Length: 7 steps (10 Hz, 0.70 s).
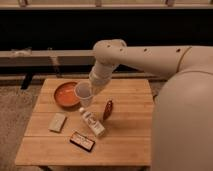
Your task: Place the ceramic cup in the ceramic bowl
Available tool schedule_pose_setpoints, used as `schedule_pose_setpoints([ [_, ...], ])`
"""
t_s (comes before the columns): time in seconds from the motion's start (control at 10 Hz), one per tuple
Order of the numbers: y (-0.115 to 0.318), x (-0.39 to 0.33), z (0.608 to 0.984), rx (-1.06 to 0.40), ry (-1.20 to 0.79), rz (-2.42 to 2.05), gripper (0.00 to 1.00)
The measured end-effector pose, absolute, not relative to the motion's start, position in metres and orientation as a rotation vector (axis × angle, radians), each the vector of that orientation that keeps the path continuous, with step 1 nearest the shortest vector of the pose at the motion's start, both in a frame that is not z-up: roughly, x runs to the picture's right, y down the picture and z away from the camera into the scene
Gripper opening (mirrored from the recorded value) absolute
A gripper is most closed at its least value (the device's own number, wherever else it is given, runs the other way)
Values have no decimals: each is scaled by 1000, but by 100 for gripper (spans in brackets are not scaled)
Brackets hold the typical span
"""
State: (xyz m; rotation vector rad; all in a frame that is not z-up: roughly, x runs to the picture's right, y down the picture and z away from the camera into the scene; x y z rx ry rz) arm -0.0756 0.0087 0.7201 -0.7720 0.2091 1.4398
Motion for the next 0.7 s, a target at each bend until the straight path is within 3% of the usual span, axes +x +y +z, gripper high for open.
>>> schedule_pose_setpoints([
  [0.7, -29, -186, 772, -791, 163, 1363, 0],
])
